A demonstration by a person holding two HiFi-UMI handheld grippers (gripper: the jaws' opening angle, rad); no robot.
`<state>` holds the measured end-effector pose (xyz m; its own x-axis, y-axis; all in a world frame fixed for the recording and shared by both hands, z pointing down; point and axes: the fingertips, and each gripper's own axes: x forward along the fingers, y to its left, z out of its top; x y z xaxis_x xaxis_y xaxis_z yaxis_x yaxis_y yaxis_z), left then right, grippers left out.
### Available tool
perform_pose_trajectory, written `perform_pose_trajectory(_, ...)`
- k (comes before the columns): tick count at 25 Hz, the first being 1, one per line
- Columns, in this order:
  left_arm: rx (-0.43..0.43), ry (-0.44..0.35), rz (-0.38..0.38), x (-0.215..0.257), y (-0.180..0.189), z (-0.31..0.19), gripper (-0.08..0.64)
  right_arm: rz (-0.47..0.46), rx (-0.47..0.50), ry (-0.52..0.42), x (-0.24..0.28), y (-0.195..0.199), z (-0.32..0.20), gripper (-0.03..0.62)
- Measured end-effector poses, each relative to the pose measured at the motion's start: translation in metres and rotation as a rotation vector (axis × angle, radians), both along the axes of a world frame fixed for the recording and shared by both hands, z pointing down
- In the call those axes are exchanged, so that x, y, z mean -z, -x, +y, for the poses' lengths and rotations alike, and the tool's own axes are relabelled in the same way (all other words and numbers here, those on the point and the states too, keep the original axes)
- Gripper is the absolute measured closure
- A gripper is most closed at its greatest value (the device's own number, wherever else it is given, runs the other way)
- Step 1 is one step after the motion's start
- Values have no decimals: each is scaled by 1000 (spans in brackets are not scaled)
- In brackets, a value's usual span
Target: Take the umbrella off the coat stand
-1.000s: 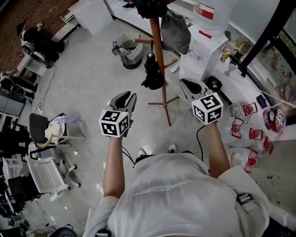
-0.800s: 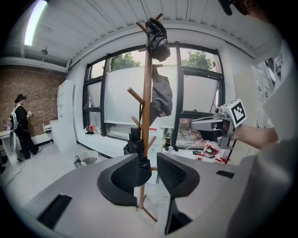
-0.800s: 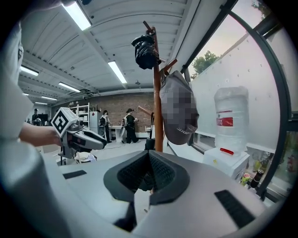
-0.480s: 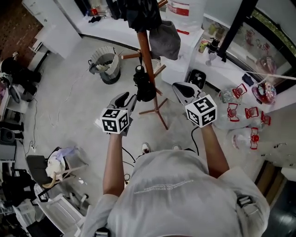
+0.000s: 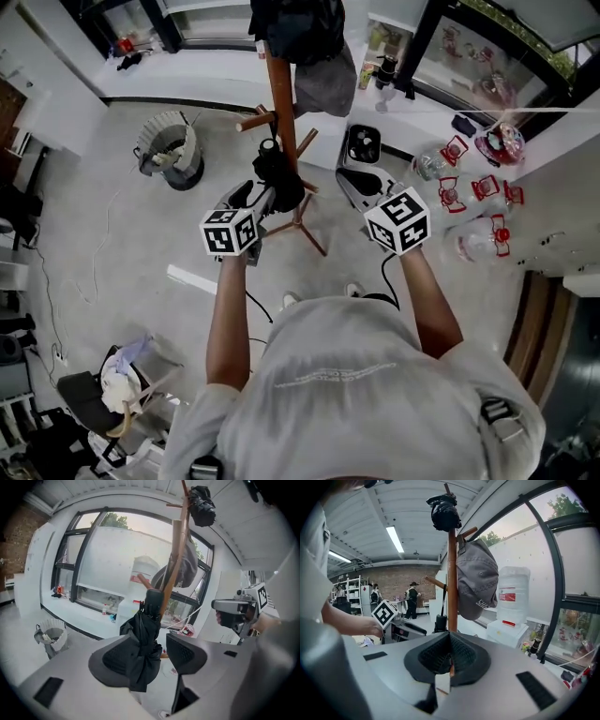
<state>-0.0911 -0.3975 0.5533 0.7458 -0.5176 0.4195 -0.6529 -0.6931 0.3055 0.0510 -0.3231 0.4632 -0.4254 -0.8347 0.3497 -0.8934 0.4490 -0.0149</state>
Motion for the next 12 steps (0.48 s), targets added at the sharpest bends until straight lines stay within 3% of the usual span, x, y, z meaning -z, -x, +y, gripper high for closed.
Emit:
perform_pose_trajectory(7,-92,118,53,-32,-14,-18,227,7,-130,50,-9,-1,0,568)
perform_pose_trajectory(12,-169,156,63,-51,-26,-27,194,22,-192,86,-18,2,0,568)
